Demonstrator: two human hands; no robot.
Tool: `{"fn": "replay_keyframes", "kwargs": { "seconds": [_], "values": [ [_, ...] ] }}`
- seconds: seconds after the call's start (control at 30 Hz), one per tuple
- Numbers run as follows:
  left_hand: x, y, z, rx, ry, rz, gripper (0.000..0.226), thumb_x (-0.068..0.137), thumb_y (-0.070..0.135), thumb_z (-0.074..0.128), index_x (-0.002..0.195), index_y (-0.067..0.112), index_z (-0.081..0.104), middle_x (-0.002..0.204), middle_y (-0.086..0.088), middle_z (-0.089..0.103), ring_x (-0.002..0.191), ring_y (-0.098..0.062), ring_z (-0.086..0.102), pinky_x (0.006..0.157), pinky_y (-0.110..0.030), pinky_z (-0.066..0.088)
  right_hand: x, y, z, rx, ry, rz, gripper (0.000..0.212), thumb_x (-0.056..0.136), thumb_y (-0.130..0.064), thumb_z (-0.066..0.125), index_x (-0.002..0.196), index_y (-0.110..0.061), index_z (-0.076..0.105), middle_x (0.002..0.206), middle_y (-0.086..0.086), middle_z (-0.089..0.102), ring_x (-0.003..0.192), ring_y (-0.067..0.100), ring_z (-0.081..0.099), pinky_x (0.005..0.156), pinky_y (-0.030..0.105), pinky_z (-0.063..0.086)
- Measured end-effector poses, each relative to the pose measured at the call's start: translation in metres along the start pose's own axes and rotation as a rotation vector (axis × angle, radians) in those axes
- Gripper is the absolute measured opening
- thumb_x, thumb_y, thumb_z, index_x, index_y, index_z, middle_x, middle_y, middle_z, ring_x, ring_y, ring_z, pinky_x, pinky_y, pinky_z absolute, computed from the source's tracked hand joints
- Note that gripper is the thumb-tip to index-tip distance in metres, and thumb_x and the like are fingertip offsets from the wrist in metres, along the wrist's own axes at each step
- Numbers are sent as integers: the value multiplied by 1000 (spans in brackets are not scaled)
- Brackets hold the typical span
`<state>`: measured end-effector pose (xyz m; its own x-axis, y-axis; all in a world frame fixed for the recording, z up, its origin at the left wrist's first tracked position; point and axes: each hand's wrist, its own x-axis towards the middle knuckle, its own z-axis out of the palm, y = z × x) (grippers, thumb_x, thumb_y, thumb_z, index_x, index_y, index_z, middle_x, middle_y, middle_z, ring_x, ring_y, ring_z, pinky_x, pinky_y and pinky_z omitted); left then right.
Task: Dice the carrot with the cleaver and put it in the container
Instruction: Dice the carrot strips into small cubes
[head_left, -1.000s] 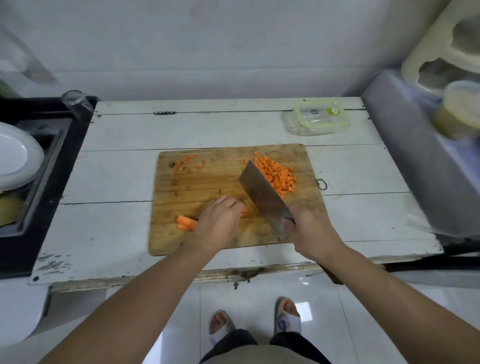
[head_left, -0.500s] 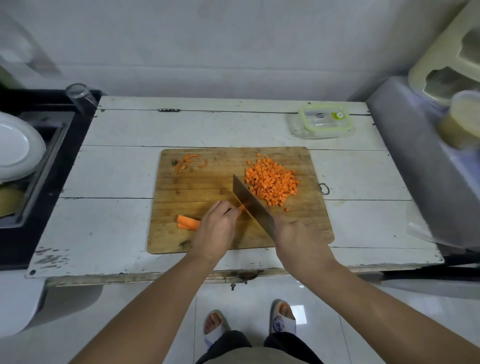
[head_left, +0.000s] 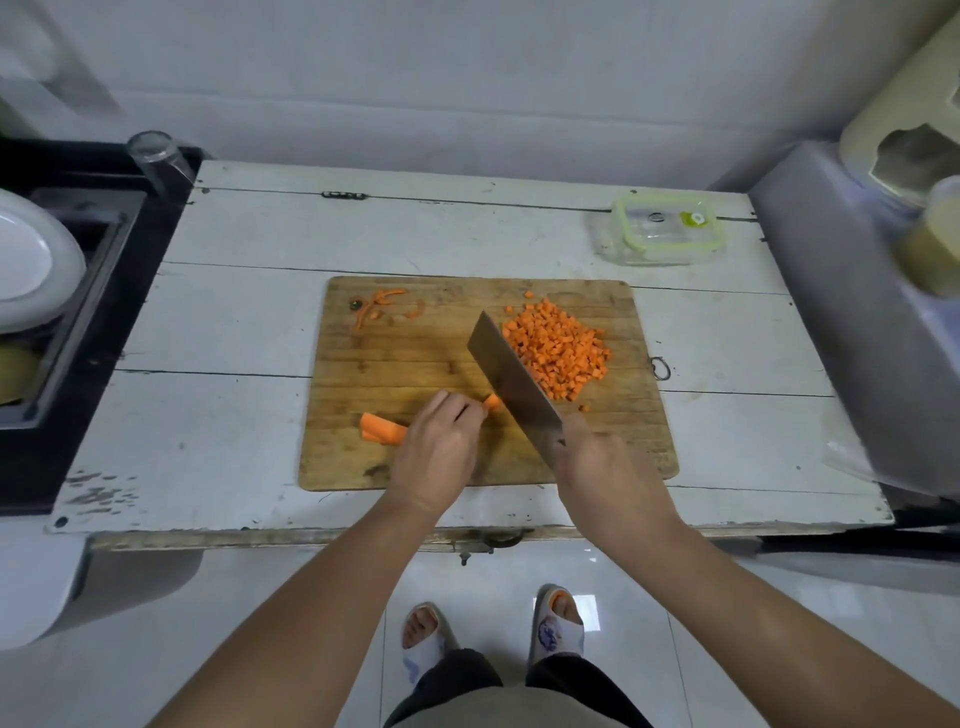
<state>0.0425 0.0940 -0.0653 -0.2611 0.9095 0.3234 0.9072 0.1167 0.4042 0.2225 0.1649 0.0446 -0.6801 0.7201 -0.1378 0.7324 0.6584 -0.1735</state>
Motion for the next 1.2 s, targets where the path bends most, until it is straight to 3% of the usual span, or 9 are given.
{"fn": "replay_keyframes", "kwargs": {
  "seconds": [0.13, 0.3, 0.4, 0.6, 0.73, 0.87, 1.0, 1.2],
  "values": [
    [1, 0, -1, 6, 10, 8, 18, 94, -3, 58, 97, 9, 71, 90, -5, 61, 88, -22, 53, 81, -34, 52, -3, -7, 4, -86, -65, 46, 17, 93, -6, 49, 94, -20, 40, 68, 2, 57, 57, 27, 57, 53, 33, 40],
    [2, -3, 2, 20, 19, 16, 24, 87, -10, 60, 99, 6, 73, 90, -7, 65, 88, -26, 55, 80, -38, 52, 18, -25, 10, -105, -103, 93, 21, 92, -1, 49, 101, -18, 39, 73, 3, 58, 67, 29, 64, 54, 34, 46],
    [-2, -1, -3, 51, 33, -1, 25, 88, -3, 61, 106, 8, 75, 96, -4, 70, 93, -26, 58, 80, -41, 50, 35, -26, 10, -3, -53, 102, 17, 96, -9, 53, 108, -17, 45, 82, 6, 63, 73, 32, 65, 55, 37, 48],
    [-4, 0, -7, 53, 36, 17, 28, 95, 5, 58, 118, 10, 75, 105, -3, 68, 97, -23, 58, 83, -38, 52, 4, -9, 2, 54, 7, 57, 5, 103, -23, 44, 102, -18, 45, 71, 2, 57, 60, 24, 57, 52, 35, 47],
    [-5, -2, -5, 27, 71, 1, 22, 94, 1, 62, 109, 8, 76, 92, -5, 63, 87, -24, 55, 76, -36, 52, -4, -15, 7, -67, -34, 51, 10, 96, -12, 49, 97, -21, 45, 72, 1, 61, 60, 24, 62, 59, 38, 55],
    [-4, -1, -3, 40, 89, -37, 21, 91, -4, 58, 98, 7, 75, 85, -8, 62, 83, -28, 54, 72, -39, 52, 8, -32, 16, -121, -100, 98, 24, 90, -1, 50, 97, -20, 37, 80, 5, 66, 70, 30, 67, 56, 35, 47],
    [-5, 2, -7, 26, 102, -62, 16, 90, -5, 61, 85, 7, 70, 80, -8, 60, 81, -27, 54, 72, -39, 51, 35, -34, 13, -4, -46, 120, 16, 96, -10, 52, 108, -18, 45, 87, 9, 66, 79, 34, 67, 59, 40, 52],
    [-3, 2, -8, 27, 116, -45, 18, 93, 1, 64, 79, 11, 66, 78, -6, 59, 79, -25, 54, 75, -38, 52, 0, -21, 1, 36, 18, 66, 4, 102, -23, 45, 101, -19, 44, 74, 5, 61, 65, 29, 60, 59, 41, 53]
  ]
}}
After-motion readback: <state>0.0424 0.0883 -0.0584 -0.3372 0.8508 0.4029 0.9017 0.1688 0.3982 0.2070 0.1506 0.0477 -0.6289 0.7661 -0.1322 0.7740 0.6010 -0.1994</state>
